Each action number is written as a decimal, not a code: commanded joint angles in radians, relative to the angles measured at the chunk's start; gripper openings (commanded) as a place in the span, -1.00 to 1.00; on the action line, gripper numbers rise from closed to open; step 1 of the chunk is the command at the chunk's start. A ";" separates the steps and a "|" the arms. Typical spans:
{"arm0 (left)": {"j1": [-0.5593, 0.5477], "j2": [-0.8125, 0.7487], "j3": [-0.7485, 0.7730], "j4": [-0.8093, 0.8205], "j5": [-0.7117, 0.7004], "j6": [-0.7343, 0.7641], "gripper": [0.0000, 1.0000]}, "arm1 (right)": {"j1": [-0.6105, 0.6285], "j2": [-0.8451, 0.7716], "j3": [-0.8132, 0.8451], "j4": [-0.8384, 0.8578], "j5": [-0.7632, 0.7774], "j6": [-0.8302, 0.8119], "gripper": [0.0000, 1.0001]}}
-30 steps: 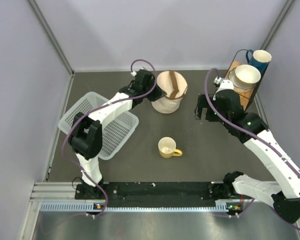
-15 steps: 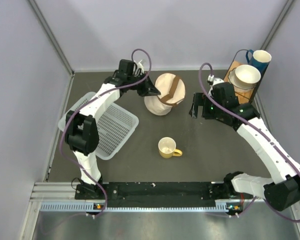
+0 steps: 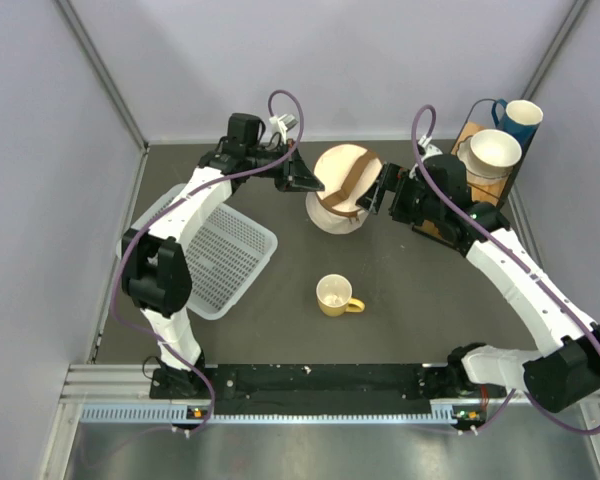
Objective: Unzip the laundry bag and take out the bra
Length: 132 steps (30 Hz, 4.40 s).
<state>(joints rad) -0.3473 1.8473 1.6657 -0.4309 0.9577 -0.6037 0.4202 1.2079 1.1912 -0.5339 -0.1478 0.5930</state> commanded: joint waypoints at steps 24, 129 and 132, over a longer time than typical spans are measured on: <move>0.030 0.009 -0.048 0.215 0.075 -0.035 -0.06 | 0.002 -0.047 -0.156 0.408 -0.044 0.240 -1.00; -0.407 -0.464 -0.400 0.060 -0.818 0.226 0.33 | 0.000 -0.051 -0.099 0.181 0.053 0.335 -1.00; -0.414 -0.430 -0.411 0.089 -0.800 0.243 0.32 | 0.000 -0.056 -0.094 0.180 0.051 0.337 -1.00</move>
<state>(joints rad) -0.7494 1.3861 1.2724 -0.4397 0.1635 -0.3714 0.4225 1.1625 1.0290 -0.4038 -0.1043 0.9180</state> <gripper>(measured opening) 0.660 0.031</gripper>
